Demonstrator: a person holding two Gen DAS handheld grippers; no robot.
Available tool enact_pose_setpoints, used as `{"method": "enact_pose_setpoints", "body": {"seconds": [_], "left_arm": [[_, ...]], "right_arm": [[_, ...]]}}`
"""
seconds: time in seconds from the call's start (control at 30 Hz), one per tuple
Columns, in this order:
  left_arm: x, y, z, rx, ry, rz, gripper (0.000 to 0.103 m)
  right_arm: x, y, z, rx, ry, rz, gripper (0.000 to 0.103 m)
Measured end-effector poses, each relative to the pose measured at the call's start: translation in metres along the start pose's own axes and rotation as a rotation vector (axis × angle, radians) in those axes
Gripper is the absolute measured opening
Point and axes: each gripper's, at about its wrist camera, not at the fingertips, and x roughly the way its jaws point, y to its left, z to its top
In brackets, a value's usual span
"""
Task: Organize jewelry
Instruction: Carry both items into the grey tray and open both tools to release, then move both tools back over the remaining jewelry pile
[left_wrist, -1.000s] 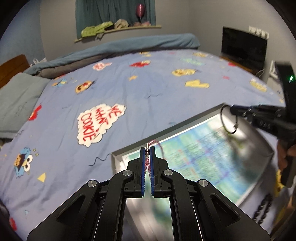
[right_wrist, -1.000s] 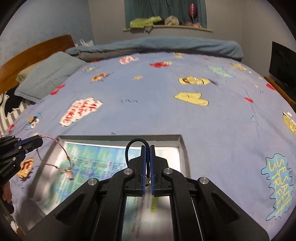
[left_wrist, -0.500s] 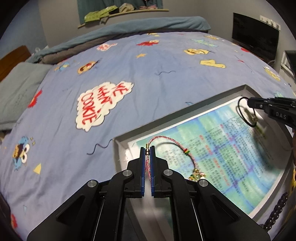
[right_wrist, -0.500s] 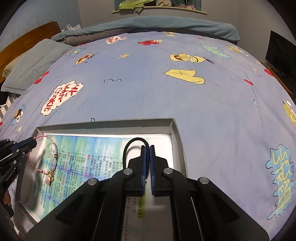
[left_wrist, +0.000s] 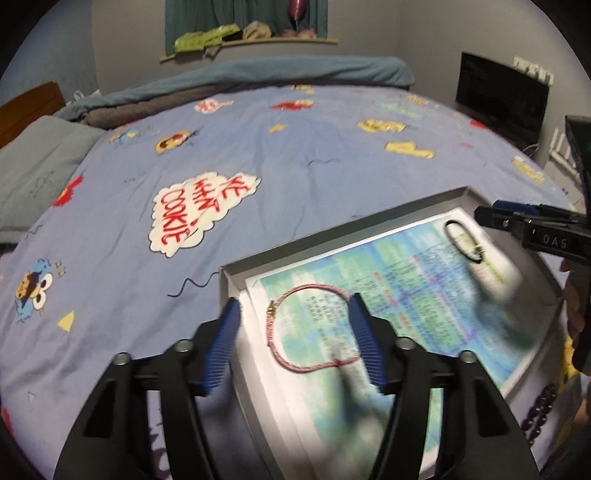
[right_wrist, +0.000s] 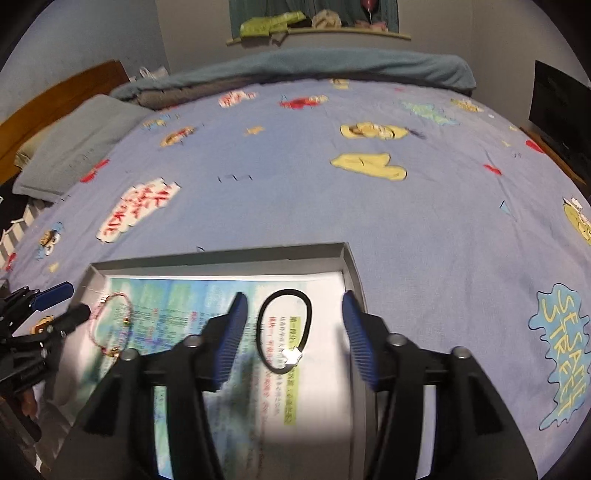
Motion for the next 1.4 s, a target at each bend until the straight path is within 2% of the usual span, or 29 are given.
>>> {"method": "enact_pose_setpoints", "body": {"seconds": [0.03,0.1,0.17,0.23,0.3,0.43,0.67,0.77,0.9,1.17,1.4], "left_arm": [[-0.006,-0.001,-0.001,-0.009,-0.016,-0.007,0.073],[-0.022,-0.003,-0.005,-0.029,-0.057,-0.048,0.080],[-0.038,-0.005,-0.009,-0.039,-0.097,-0.050,0.084],[-0.054,-0.007,-0.012,-0.049,-0.128,-0.035,0.091],[-0.069,-0.008,-0.014,-0.048,-0.158,-0.016,0.093],[-0.100,-0.011,-0.017,-0.025,-0.208,0.031,0.095],[-0.138,-0.013,-0.040,-0.012,-0.259,0.069,0.095],[-0.145,-0.014,-0.055,-0.014,-0.247,0.075,0.095],[-0.151,-0.016,-0.075,-0.021,-0.235,0.099,0.095],[-0.162,-0.014,-0.113,-0.072,-0.218,0.088,0.095],[-0.162,-0.022,-0.131,-0.063,-0.205,0.108,0.095]], "right_arm": [[-0.012,0.001,-0.002,0.001,-0.027,0.013,0.069],[-0.038,0.002,-0.007,0.007,-0.114,0.047,0.099],[-0.061,0.003,-0.012,-0.006,-0.179,0.058,0.098],[-0.081,0.002,-0.016,-0.012,-0.213,0.055,0.098],[-0.095,0.001,-0.020,-0.009,-0.237,0.057,0.098],[-0.123,-0.002,-0.030,-0.016,-0.275,0.035,0.098],[-0.148,-0.005,-0.057,-0.051,-0.320,-0.002,0.098],[-0.157,-0.005,-0.074,-0.080,-0.343,-0.045,0.098],[-0.161,-0.006,-0.096,-0.116,-0.324,-0.070,0.098],[-0.173,-0.011,-0.132,-0.116,-0.303,-0.052,0.098],[-0.170,-0.004,-0.159,-0.133,-0.284,-0.044,0.098]]}}
